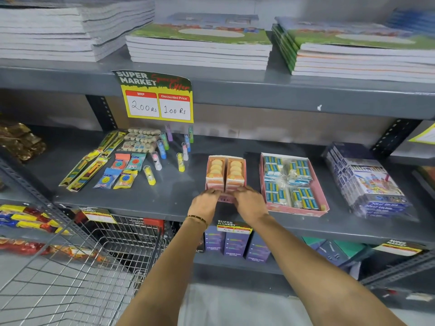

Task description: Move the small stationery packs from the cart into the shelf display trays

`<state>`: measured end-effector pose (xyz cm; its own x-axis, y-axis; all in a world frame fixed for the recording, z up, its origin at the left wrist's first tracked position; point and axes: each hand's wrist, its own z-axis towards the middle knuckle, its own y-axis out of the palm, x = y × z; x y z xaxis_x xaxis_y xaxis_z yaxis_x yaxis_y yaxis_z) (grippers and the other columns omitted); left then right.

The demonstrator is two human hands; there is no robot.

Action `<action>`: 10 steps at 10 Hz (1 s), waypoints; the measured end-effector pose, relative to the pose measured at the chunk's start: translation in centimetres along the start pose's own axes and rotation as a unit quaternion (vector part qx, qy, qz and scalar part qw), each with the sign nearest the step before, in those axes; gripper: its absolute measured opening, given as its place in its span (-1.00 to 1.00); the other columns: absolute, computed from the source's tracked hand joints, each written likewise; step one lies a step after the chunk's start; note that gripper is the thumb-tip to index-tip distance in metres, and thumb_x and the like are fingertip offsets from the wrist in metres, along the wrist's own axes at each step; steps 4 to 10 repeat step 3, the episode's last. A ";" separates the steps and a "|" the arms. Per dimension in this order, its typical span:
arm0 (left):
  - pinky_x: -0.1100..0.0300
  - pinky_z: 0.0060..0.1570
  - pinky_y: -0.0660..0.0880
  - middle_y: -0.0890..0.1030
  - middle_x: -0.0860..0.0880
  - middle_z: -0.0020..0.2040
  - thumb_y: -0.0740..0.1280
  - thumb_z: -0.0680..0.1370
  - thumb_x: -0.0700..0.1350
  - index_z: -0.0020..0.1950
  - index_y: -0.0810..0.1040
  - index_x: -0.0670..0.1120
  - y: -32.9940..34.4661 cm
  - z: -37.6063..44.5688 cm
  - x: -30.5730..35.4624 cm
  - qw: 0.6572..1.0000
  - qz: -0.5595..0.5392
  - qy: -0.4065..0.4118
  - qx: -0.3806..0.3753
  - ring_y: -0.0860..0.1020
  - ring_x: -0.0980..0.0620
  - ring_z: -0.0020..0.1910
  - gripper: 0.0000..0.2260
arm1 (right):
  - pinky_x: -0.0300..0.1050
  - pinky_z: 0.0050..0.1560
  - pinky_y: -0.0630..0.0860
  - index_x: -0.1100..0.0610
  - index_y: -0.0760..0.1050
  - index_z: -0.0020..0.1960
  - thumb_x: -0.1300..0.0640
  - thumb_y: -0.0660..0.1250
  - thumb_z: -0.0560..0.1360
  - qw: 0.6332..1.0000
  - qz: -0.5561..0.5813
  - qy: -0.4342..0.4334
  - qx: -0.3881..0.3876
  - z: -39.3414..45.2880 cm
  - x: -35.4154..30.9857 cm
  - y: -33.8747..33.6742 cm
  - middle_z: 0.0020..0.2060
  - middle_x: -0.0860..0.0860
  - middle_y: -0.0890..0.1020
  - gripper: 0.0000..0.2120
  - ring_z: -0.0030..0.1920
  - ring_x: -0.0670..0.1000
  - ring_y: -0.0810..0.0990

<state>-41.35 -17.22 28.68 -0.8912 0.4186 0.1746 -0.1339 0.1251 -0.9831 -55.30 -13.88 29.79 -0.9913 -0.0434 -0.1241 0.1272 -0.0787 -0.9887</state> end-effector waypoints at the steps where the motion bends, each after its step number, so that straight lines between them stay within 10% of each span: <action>1: 0.04 0.15 0.48 0.48 -0.10 0.30 0.16 0.59 -0.22 0.34 0.36 -0.08 -0.1 -0.8 0.2 0.999 -0.015 -0.011 0.046 0.49 -0.12 0.20 -0.69 | 0.00 0.18 0.50 0.13 0.51 0.22 0.12 0.25 0.57 0.999 -0.002 -0.011 0.042 -0.7 -0.1 -0.4 0.17 0.08 0.60 -0.75 0.18 0.10 0.54; 3: 0.00 0.04 0.45 0.56 -0.16 0.14 0.23 0.55 -0.13 0.19 0.49 -0.17 -2.7 -1.8 1.2 0.976 0.062 -0.021 0.210 0.52 -0.15 0.07 -0.75 | -0.02 -0.20 0.61 0.21 0.63 -0.07 0.24 0.53 0.31 0.976 -0.041 -0.028 0.213 -1.6 0.0 -3.5 -0.18 0.13 0.67 -0.80 -0.19 0.15 0.64; 10: 0.00 0.04 0.45 0.56 -0.16 0.14 0.23 0.55 -0.13 0.19 0.49 -0.17 -2.7 -1.8 1.2 0.976 0.062 -0.021 0.210 0.52 -0.15 0.07 -0.75 | -0.02 -0.20 0.61 0.21 0.63 -0.07 0.24 0.53 0.31 0.976 -0.041 -0.028 0.213 -1.6 0.0 -3.5 -0.18 0.13 0.67 -0.80 -0.19 0.15 0.64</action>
